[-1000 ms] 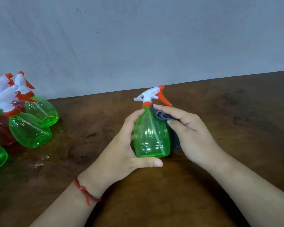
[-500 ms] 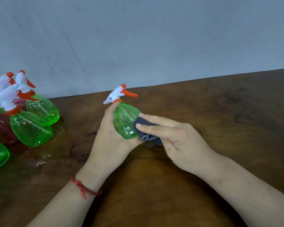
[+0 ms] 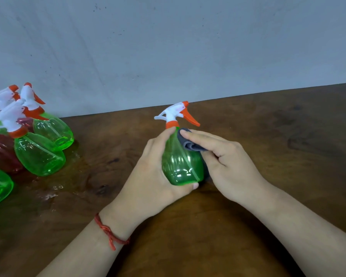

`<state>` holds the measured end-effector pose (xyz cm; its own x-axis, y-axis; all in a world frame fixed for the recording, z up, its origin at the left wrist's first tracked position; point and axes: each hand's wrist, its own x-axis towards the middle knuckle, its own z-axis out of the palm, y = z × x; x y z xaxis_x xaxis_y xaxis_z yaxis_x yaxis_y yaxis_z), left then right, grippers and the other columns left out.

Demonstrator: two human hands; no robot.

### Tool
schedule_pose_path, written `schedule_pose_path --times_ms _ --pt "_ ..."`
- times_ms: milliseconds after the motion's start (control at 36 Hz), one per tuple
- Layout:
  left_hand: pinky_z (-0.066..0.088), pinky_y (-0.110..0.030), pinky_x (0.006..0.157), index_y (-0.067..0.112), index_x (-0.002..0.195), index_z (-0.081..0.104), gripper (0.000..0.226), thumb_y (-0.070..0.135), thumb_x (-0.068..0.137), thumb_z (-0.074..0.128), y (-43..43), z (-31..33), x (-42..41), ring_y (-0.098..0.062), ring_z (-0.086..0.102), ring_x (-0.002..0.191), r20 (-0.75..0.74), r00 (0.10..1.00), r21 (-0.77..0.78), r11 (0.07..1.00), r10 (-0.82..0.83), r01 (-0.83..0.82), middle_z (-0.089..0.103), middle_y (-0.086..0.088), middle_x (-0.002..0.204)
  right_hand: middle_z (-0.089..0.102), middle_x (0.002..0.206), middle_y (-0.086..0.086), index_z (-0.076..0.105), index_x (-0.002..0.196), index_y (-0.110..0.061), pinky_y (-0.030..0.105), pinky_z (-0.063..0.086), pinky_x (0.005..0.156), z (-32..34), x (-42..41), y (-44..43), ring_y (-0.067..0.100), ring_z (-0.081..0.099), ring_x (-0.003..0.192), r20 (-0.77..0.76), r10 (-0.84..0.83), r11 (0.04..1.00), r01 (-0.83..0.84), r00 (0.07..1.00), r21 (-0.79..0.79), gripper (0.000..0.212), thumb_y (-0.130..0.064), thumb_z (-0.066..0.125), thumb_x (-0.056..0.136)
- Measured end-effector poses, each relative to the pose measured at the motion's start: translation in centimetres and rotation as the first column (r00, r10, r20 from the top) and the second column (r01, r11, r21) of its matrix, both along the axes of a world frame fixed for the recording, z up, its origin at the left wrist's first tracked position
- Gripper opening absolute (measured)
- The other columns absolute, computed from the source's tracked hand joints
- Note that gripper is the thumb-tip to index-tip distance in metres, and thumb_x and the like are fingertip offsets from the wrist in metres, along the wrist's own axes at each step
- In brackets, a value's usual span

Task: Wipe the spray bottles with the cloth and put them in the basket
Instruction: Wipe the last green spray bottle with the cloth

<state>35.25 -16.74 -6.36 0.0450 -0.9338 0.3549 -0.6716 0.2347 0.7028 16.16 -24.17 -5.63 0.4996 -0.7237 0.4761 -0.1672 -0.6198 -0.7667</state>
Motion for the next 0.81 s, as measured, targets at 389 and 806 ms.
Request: schedule_pose_path --times_ms 389,806 --pt "0.048 -0.04 0.118 0.041 0.164 0.029 0.122 0.023 0.069 0.102 0.3 0.2 0.4 -0.012 0.053 0.146 -0.212 0.955 0.033 0.976 -0.206 0.217 0.048 0.016 0.161 0.075 0.128 -0.012 0.074 0.131 -0.022 0.039 0.048 0.115 1.4 -0.2 0.1 0.007 0.066 0.126 0.276 -0.014 0.922 -0.094 0.961 0.376 0.054 0.013 0.043 0.103" --pt "0.048 -0.034 0.117 0.044 0.164 0.028 0.122 0.031 0.067 0.103 -0.8 -0.4 1.6 -0.007 0.053 0.143 -0.152 0.987 0.01 0.999 0.044 -0.043 0.051 0.016 0.156 0.058 0.152 -0.011 0.07 0.138 -0.024 0.022 0.038 0.12 -0.3 0.2 0.7 -0.003 0.049 0.143 0.004 0.073 0.997 -0.073 0.997 0.015 0.056 0.013 0.048 0.103"
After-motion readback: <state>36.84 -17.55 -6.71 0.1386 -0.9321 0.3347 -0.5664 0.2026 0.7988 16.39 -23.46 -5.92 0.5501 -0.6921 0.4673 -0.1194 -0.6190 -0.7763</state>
